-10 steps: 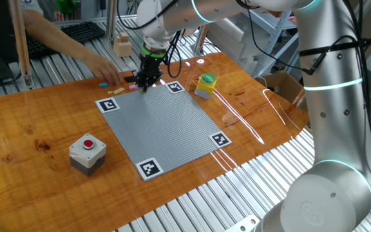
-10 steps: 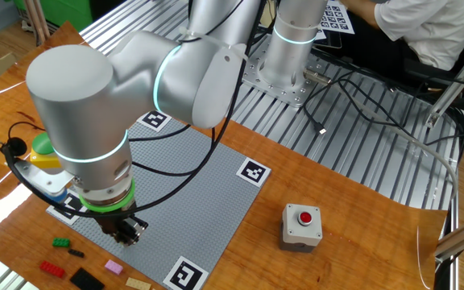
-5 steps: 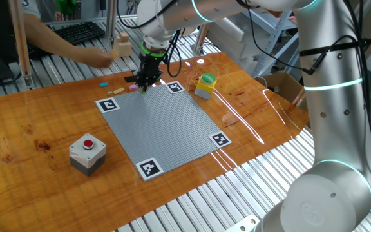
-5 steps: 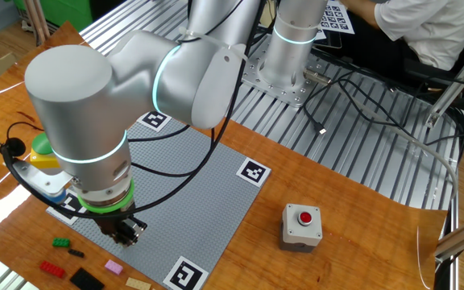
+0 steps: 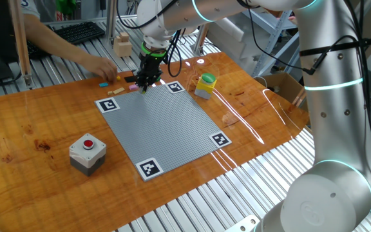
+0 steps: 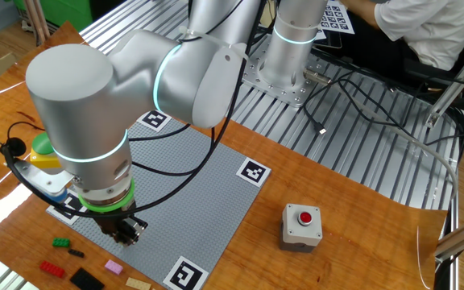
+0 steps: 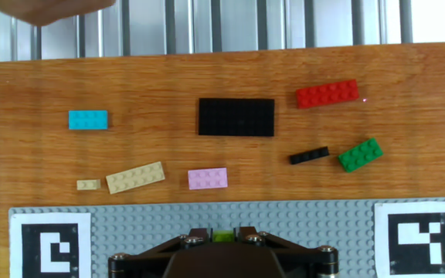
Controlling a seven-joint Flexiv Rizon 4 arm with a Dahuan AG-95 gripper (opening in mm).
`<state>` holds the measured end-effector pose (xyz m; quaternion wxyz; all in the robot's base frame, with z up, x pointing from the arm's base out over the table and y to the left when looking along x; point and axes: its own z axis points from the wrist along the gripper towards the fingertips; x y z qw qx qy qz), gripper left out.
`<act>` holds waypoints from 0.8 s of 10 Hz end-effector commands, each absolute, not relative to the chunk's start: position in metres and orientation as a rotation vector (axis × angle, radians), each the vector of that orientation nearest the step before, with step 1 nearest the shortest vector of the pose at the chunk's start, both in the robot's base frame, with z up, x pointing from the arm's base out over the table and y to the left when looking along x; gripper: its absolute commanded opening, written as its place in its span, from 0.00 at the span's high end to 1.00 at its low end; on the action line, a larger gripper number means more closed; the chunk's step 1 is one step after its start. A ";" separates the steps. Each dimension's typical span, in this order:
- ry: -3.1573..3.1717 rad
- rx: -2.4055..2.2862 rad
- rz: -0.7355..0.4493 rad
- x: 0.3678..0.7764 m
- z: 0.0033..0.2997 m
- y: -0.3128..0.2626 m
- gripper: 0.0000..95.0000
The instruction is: Build with small Lego blocks
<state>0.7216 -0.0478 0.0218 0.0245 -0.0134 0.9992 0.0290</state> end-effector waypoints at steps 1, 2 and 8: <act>3.086 -0.041 0.088 0.722 0.022 -0.048 1.00; 3.087 -0.039 0.083 0.722 0.022 -0.048 1.00; 3.099 -0.013 0.056 0.722 0.021 -0.048 1.00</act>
